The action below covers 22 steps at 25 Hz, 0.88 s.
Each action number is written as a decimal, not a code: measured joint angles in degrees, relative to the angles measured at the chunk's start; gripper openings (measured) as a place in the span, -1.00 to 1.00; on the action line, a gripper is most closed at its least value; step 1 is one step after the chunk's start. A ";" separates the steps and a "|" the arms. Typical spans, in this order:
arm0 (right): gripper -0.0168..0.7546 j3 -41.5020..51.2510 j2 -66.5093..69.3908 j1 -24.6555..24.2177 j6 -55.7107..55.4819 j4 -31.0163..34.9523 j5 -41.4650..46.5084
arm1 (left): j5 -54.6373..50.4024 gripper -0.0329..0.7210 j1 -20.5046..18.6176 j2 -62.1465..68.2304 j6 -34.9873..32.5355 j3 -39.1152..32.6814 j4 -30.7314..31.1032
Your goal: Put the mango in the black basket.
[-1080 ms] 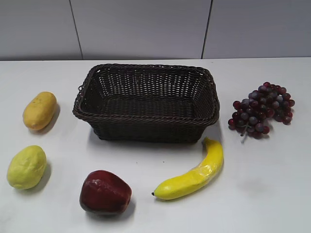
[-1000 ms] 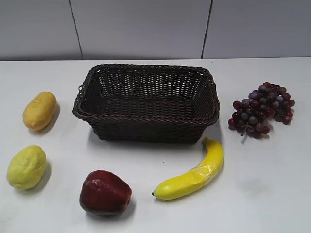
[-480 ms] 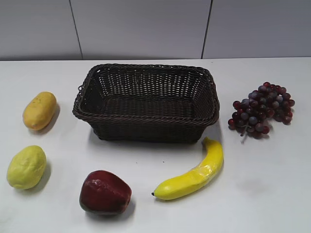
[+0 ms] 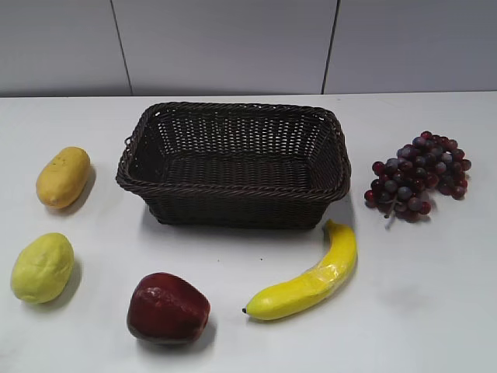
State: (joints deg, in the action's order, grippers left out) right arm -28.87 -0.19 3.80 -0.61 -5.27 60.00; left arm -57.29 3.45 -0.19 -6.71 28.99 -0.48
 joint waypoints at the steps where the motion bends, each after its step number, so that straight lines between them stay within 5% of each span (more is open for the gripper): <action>1: 0.34 0.00 0.00 0.00 0.00 0.00 0.00 | 1.84 0.49 0.00 0.69 0.05 0.29 0.00; 4: 0.34 0.00 0.00 0.00 0.00 0.00 0.00 | 7.43 0.72 0.00 6.74 0.05 0.70 0.48; 12: 0.34 0.00 0.00 0.00 0.00 0.00 0.00 | 20.49 0.78 0.00 41.74 0.05 2.55 -1.03; 22: 0.34 0.00 0.00 0.00 0.00 0.00 0.00 | 19.40 0.90 0.00 82.47 -0.17 23.41 -2.08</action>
State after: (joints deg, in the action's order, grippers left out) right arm -28.87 -0.19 3.80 -0.61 -5.27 60.00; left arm -37.89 3.45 82.28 -6.88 52.40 -2.56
